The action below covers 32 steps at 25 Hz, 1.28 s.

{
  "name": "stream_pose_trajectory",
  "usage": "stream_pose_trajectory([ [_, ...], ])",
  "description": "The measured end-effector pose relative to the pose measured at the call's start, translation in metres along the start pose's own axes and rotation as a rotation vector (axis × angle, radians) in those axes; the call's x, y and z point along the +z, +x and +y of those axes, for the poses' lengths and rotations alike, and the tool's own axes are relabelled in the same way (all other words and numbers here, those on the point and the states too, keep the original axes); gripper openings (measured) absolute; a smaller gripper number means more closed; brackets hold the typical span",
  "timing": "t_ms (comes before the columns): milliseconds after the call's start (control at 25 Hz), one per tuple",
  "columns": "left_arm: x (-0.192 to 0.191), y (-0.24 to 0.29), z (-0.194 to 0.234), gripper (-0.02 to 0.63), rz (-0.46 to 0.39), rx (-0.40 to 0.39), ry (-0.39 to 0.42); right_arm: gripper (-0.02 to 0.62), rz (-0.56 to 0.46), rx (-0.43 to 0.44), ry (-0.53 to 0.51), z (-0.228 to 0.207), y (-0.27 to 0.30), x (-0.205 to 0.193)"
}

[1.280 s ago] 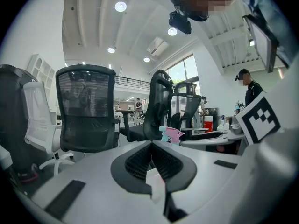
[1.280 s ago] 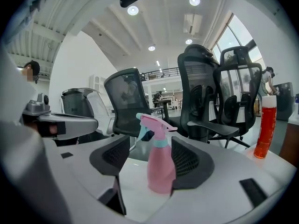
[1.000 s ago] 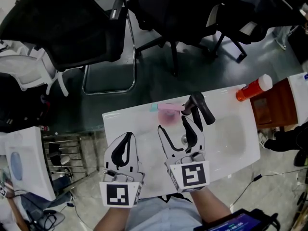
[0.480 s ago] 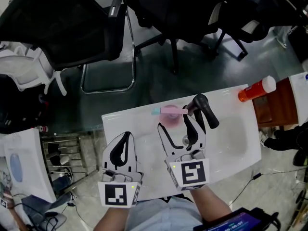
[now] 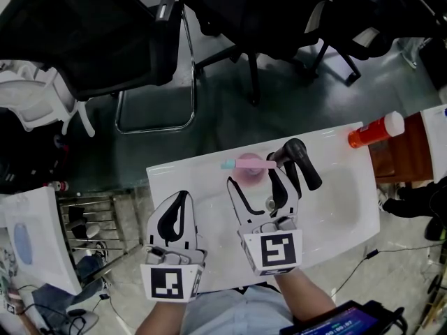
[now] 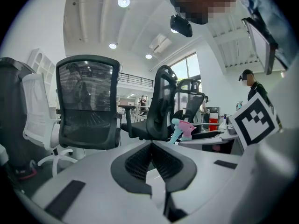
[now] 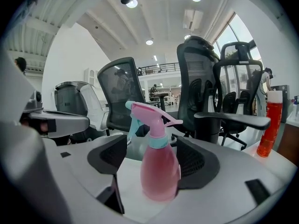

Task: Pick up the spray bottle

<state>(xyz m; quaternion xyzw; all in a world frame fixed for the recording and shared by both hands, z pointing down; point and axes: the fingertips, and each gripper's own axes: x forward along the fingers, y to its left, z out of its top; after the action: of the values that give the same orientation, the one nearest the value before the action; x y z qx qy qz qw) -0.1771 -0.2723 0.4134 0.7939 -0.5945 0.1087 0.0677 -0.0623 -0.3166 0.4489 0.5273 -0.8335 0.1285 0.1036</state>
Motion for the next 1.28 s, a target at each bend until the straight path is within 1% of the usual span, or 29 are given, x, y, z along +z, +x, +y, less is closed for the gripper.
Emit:
stream_pose_trajectory([
  [120,-0.001,0.001,0.002,0.016,0.003,-0.001,-0.003,0.334,0.027,-0.009,0.000,0.000,0.003,-0.003],
  [280,-0.003,0.003,0.005,0.015,0.002,-0.005,-0.006,0.336,-0.021,-0.019,-0.015,-0.002,0.010,0.000],
  [440,-0.004,0.005,0.010,0.016,0.006,-0.004,-0.010,0.336,0.034,-0.031,-0.015,-0.003,0.014,-0.002],
  [600,-0.007,0.006,0.014,0.015,0.016,0.000,-0.011,0.334,0.011,-0.042,-0.021,-0.005,0.019,-0.002],
  [720,-0.009,0.008,0.016,0.015,0.018,0.001,-0.014,0.333,0.038,-0.049,-0.023,-0.005,0.021,-0.004],
  [840,-0.010,0.009,0.017,0.016,0.017,0.002,-0.018,0.331,-0.004,-0.048,-0.035,-0.007,0.025,-0.004],
  [1040,-0.012,0.011,0.018,0.015,0.022,0.002,-0.020,0.327,0.000,-0.053,-0.043,-0.008,0.027,-0.004],
  [1160,-0.013,0.012,0.019,0.015,0.025,0.002,-0.021,0.319,0.046,-0.058,-0.031,-0.008,0.028,-0.007],
  [1280,-0.014,0.013,0.020,0.015,0.027,0.002,-0.022,0.313,0.013,-0.060,-0.037,-0.009,0.030,-0.005],
])
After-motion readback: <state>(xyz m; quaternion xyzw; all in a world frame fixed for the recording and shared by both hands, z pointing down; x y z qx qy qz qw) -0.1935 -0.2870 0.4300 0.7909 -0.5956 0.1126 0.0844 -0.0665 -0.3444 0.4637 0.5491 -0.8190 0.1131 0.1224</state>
